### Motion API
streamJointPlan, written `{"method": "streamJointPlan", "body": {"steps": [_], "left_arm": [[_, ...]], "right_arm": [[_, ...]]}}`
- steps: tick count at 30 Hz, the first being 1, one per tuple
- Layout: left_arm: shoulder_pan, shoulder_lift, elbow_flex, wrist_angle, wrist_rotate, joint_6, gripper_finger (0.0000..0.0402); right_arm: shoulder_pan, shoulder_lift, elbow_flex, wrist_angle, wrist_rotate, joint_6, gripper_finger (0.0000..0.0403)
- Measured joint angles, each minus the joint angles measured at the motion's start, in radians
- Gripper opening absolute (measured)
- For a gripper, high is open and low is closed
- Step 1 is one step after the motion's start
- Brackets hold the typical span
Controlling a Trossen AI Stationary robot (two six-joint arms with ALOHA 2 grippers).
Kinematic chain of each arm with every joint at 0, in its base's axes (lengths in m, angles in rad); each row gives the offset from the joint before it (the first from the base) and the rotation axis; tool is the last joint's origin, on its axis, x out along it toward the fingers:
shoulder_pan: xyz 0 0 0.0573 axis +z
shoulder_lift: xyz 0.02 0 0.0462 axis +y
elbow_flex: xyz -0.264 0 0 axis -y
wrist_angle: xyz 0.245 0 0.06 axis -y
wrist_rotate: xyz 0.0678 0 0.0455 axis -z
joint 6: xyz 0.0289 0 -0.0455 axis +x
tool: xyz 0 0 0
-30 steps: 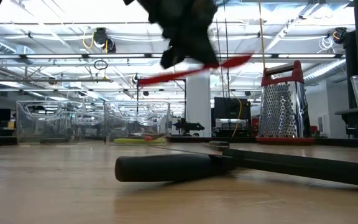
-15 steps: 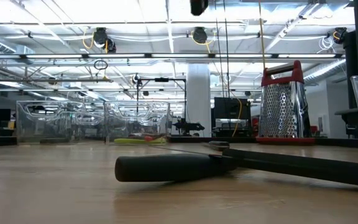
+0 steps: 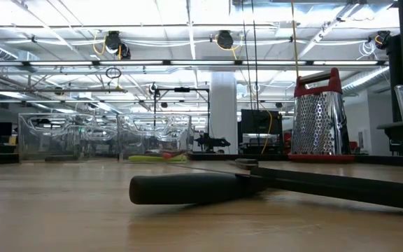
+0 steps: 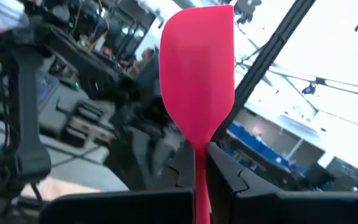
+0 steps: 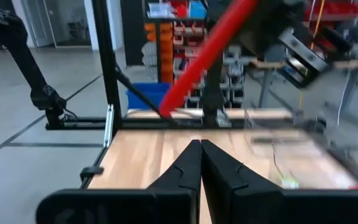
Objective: Pick & Place Kitchen Items
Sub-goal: Put the red spatula into the bottom transparent bin
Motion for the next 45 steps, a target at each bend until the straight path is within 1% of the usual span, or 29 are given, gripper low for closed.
{"method": "streamJointPlan", "body": {"steps": [2,5,8,13,18,22,25,31,36,41,45], "left_arm": [[-0.003,0.0,0.0,0.017,-0.016,0.003,0.0004],[-0.011,0.0,0.0,0.023,-0.033,0.009,0.0005],[-0.018,0.0,0.0,0.021,-0.041,0.014,0.0004],[-0.031,0.0,0.0,0.037,-0.042,0.021,0.0006],[-0.042,0.0,0.0,0.036,-0.051,0.042,0.0004],[-0.043,0.0,0.0,0.036,-0.051,0.052,0.0006],[-0.043,0.0,0.0,0.035,-0.055,0.068,0.0003],[-0.042,0.0,0.0,0.023,-0.057,0.072,0.0003],[-0.042,0.0,0.0,0.019,-0.057,0.076,0.0006],[-0.042,0.0,0.0,0.018,-0.057,0.085,0.0006],[-0.04,0.0,0.0,0.018,-0.058,0.091,0.0003]], "right_arm": [[-0.008,0.032,0.0,0.073,-0.001,-0.053,0.0012],[-0.033,0.072,0.0,0.159,-0.029,-0.103,0.004],[-0.075,0.102,0.0,0.224,-0.079,-0.116,0.008],[-0.149,0.133,0.0,0.296,-0.086,-0.11,0.0152],[-0.235,0.163,0.0,0.398,-0.226,-0.031,0.0202],[-0.297,0.201,0.0,0.451,-0.347,0.035,0.0222],[-0.332,0.232,0.0,0.482,-0.41,0.071,0.0227],[-0.372,0.265,0.0,0.54,-0.47,0.076,0.0222],[-0.391,0.265,0.0,0.553,-0.474,0.075,0.0213],[-0.414,0.265,0.0,0.571,-0.505,0.075,0.0193],[-0.426,0.265,0.0,0.573,-0.514,0.075,0.0159]]}}
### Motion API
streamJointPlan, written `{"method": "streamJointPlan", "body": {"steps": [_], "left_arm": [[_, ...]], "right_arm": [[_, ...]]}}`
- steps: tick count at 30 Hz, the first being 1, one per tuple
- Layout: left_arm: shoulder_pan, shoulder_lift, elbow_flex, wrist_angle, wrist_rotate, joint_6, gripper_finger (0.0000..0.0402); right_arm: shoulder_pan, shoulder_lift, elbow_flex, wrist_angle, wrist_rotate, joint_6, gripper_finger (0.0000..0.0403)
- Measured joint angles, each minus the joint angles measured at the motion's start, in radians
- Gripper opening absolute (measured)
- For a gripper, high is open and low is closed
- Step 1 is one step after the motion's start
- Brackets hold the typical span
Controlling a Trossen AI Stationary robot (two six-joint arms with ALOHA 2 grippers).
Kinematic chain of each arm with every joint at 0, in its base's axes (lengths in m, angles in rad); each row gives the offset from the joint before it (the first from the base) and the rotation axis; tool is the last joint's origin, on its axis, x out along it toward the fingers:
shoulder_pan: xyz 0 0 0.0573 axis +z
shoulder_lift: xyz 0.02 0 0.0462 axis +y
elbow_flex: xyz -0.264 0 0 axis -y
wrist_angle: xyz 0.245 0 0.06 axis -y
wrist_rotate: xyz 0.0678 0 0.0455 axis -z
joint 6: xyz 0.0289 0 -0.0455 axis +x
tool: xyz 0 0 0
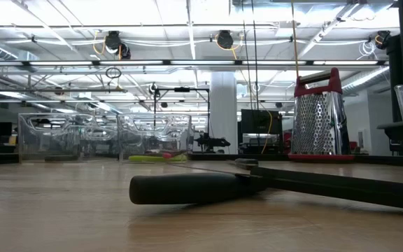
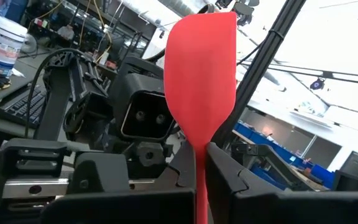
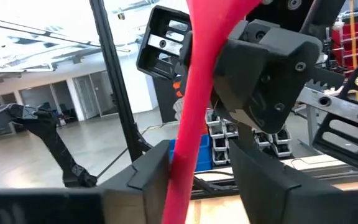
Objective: Pick & Place Kitchen Items
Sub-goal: Put the red spatula into the bottom transparent bin
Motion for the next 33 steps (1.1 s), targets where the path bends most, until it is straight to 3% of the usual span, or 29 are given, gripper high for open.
{"method": "streamJointPlan", "body": {"steps": [10,20,33], "left_arm": [[0.006,0.003,0.001,-0.037,0.002,-0.006,0.0005],[0.007,0.004,0.002,-0.061,0.008,0.004,0.0006],[0.044,0.005,0.002,-0.094,0.015,-0.004,0.0101]], "right_arm": [[-0.012,0.0,0.0,-0.004,-0.036,-0.003,0.002],[-0.012,0.0,0.0,-0.021,-0.033,0.001,0.0016],[0.017,-0.129,0.0,-0.224,0.08,0.066,0.0016]]}}
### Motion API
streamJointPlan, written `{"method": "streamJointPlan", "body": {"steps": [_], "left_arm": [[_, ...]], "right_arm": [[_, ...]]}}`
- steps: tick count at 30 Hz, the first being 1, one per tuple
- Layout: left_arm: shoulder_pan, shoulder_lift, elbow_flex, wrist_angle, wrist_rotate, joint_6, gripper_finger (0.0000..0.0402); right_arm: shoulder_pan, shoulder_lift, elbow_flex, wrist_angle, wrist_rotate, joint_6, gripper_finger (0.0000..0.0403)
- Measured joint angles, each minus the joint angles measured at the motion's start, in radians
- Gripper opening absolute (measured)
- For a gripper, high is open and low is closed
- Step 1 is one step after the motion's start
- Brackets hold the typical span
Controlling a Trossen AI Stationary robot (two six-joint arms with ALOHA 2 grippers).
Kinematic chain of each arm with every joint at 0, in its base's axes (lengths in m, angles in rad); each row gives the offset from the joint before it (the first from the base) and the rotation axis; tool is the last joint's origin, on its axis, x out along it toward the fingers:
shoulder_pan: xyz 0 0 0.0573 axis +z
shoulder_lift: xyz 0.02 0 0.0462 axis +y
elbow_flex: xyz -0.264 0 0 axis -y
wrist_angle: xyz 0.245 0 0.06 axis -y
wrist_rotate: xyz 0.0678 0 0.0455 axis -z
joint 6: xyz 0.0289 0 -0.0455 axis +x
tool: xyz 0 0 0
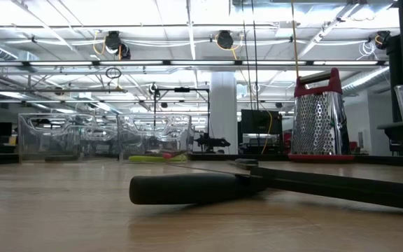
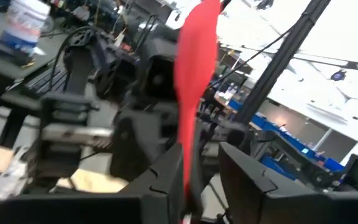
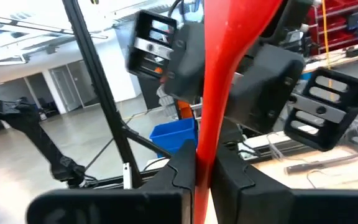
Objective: Pick & Place Kitchen Items
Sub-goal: Put the red spatula into the bottom transparent bin
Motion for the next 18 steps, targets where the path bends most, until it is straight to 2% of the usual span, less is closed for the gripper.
{"method": "streamJointPlan", "body": {"steps": [5,9,14,18], "left_arm": [[0.026,0.0,0.0,-0.079,0.0,0.004,0.0126],[0.044,0.0,0.0,-0.157,-0.003,0.015,0.0135],[0.053,0.0,0.0,-0.26,-0.018,0.039,0.0136],[0.048,0.0,0.0,-0.308,-0.048,0.06,0.0136]], "right_arm": [[0.021,-0.085,0.0,-0.155,0.02,0.115,0.0016],[0.052,-0.142,0.0,-0.332,0.014,0.329,0.0016],[0.113,-0.172,0.0,-0.57,-0.088,0.658,0.0015],[0.188,-0.164,0.0,-0.675,-0.167,0.889,0.0015]]}}
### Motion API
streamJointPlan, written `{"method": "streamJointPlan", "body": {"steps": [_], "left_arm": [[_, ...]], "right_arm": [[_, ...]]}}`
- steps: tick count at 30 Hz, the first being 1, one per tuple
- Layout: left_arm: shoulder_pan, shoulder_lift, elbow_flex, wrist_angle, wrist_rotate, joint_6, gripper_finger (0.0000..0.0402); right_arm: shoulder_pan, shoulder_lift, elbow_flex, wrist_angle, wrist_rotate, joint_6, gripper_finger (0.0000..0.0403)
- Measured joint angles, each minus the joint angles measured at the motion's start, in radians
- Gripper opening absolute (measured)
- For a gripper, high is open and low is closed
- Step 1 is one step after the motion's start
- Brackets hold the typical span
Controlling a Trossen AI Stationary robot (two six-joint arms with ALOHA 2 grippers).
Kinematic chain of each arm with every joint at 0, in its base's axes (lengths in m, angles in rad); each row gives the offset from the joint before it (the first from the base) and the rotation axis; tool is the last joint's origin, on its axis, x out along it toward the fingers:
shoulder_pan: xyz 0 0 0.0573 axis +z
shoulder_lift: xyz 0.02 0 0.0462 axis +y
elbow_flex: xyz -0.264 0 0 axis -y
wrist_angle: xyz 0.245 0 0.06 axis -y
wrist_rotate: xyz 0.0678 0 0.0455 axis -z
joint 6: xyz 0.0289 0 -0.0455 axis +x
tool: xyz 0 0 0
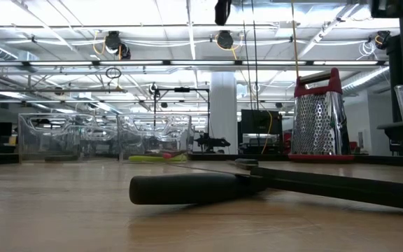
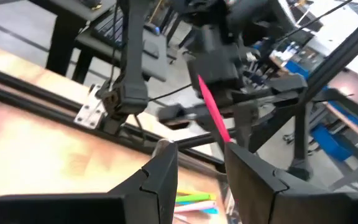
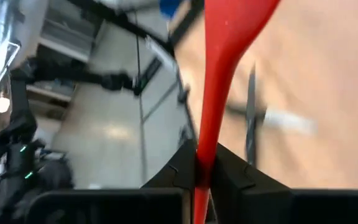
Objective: Pick & Place Kitchen Items
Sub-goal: Put the red spatula into the bottom transparent bin
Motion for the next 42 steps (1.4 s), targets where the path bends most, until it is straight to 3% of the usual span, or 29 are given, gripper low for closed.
{"method": "streamJointPlan", "body": {"steps": [4,20,28,42], "left_arm": [[-0.011,0.0,0.0,-0.012,-0.012,0.006,0.0136],[-0.064,0.0,0.0,-0.018,-0.068,0.121,0.0136],[-0.064,0.0,0.0,-0.018,-0.07,0.13,0.0136],[-0.085,0.0,0.0,-0.021,-0.062,0.163,0.0136]], "right_arm": [[0.091,0.017,0.0,-0.046,-0.053,0.184,0.0015],[0.443,0.184,0.0,-0.238,-0.018,0.768,0.0015],[0.49,0.279,0.0,-0.263,-0.024,0.968,0.0015],[0.481,0.452,0.0,-0.266,-0.102,1.075,0.0016]]}}
